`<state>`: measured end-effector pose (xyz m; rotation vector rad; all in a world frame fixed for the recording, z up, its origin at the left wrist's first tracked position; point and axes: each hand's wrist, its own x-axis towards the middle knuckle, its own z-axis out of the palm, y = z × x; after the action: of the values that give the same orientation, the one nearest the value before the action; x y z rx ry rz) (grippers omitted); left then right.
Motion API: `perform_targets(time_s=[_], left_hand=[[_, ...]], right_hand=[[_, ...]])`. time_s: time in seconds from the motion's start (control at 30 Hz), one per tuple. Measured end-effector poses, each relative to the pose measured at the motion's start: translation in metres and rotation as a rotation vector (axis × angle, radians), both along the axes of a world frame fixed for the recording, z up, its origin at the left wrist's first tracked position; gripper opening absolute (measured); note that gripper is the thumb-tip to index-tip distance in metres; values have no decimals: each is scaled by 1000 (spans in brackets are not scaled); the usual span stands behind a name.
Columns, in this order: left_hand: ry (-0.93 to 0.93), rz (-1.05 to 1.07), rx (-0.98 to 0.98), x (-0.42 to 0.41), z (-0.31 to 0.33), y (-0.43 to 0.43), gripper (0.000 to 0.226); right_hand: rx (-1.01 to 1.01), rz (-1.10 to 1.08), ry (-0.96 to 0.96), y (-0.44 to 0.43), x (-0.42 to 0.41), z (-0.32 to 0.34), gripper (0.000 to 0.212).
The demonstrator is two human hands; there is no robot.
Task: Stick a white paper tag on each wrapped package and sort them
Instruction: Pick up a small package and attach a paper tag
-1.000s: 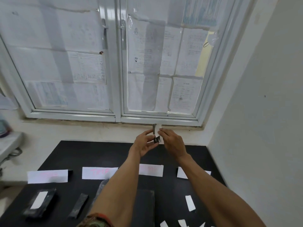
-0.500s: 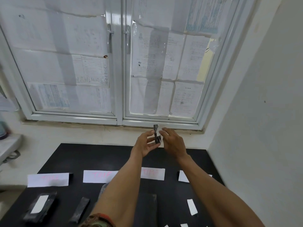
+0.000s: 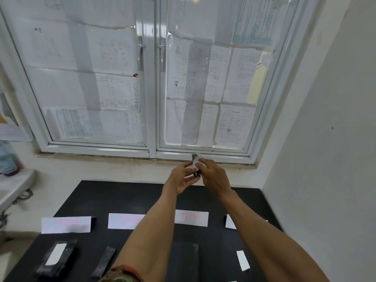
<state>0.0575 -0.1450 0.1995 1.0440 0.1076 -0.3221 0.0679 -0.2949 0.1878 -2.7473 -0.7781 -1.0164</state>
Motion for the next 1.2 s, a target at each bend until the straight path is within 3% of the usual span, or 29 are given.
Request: perform_targets(time_s=[0.43, 0.57, 0.77, 1.2], left_hand=[[9, 78, -44, 11, 8, 3, 40], [-13, 48, -12, 10, 9, -1, 45], [-9, 17, 46, 9, 6, -9, 32], [16, 169, 1, 9, 5, 0, 37]], right_hand=[[75, 57, -39, 4, -8, -13, 34], [275, 42, 61, 9, -12, -16, 31], [608, 3, 187, 16, -9, -8, 28], [724, 100, 241, 8, -14, -8, 31]])
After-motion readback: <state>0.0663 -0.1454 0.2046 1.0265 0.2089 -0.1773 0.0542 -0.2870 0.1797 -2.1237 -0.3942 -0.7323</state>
